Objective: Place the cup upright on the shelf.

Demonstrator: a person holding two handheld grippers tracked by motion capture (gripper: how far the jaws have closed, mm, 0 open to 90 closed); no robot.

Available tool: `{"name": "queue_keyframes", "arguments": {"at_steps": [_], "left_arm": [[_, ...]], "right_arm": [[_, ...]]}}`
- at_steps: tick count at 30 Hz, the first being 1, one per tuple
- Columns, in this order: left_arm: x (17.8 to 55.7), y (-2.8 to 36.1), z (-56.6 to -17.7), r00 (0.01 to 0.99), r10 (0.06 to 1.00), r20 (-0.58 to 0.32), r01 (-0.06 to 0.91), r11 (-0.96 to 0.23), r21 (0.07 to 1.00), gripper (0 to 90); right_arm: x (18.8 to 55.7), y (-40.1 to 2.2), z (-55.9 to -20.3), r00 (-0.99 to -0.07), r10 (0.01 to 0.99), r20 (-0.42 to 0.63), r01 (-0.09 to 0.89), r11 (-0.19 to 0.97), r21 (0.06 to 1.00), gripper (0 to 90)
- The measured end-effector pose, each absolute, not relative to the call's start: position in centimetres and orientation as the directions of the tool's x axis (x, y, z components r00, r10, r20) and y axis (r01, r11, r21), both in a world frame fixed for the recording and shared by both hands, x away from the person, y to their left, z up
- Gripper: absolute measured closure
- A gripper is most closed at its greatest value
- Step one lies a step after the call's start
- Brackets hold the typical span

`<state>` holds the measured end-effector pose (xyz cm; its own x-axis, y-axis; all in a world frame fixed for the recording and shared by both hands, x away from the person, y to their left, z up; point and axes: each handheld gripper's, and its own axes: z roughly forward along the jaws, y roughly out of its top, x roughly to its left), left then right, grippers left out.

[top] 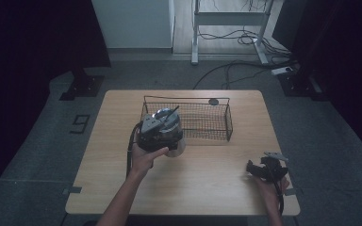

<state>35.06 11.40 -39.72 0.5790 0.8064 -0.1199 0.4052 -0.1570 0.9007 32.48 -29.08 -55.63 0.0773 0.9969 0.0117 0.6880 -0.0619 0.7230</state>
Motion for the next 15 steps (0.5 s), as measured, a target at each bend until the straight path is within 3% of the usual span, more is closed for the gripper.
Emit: {"name": "queue_keyframes", "arguments": {"at_steps": [15], "left_arm": [[36.0, 11.3, -38.7, 0.571, 0.814, -0.11, 0.404, -0.162, 0.9, 3.6]], "right_arm": [[32.5, -29.1, -55.6, 0.077, 0.997, 0.011, 0.691, -0.061, 0.721, 4.0]]}}
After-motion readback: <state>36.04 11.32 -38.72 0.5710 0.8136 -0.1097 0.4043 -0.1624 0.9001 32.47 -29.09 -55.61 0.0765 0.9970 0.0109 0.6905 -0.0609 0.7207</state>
